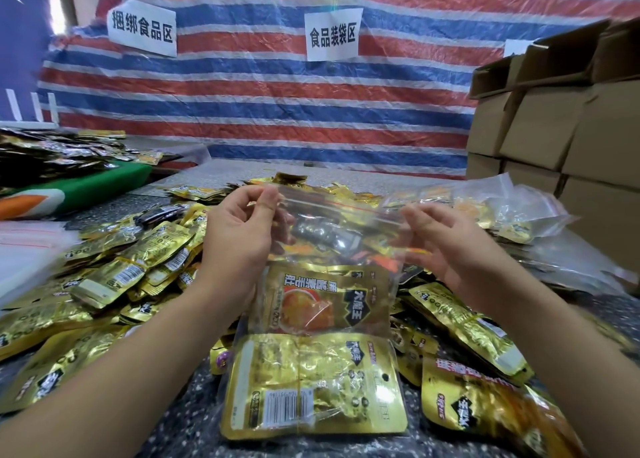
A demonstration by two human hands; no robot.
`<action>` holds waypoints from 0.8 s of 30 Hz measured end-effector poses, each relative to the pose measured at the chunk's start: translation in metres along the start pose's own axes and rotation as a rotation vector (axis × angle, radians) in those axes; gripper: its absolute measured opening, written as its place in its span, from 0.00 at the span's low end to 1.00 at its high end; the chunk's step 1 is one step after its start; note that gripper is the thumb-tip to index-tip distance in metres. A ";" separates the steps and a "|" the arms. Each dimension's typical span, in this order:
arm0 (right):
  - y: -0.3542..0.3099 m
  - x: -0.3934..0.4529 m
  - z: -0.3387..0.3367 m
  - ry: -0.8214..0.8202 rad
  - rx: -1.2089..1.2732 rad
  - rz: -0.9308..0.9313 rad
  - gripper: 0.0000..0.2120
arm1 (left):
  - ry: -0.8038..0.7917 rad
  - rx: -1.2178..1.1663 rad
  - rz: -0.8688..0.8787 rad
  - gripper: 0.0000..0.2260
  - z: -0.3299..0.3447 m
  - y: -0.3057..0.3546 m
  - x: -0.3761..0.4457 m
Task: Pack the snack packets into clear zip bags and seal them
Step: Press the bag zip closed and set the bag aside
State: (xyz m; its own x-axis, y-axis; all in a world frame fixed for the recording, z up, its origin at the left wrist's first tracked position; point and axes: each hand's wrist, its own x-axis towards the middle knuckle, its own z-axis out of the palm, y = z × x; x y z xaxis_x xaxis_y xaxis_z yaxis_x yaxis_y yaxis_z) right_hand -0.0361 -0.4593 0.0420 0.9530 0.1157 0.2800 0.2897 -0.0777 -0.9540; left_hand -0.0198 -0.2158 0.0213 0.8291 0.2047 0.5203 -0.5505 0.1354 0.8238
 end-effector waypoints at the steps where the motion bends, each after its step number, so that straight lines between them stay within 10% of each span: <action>1: 0.003 0.000 0.001 -0.065 0.046 0.098 0.26 | -0.001 -0.011 -0.012 0.08 0.000 0.000 0.000; 9: 0.017 -0.015 0.018 -0.493 -0.086 0.353 0.28 | 0.053 -0.203 -0.153 0.08 -0.001 0.002 0.002; 12: 0.011 -0.017 0.023 -0.425 -0.092 0.317 0.14 | 0.047 -0.183 -0.174 0.11 -0.001 0.000 0.003; 24: -0.005 0.020 -0.019 0.297 0.613 0.248 0.08 | 0.075 0.004 -0.268 0.19 0.000 -0.009 0.005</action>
State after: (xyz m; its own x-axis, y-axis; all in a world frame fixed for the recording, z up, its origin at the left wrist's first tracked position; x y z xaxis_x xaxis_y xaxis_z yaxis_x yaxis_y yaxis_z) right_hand -0.0168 -0.4750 0.0548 0.9933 -0.1143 -0.0183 0.0432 0.5128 -0.8574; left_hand -0.0108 -0.2164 0.0168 0.9353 0.2334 0.2659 -0.3122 0.1910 0.9306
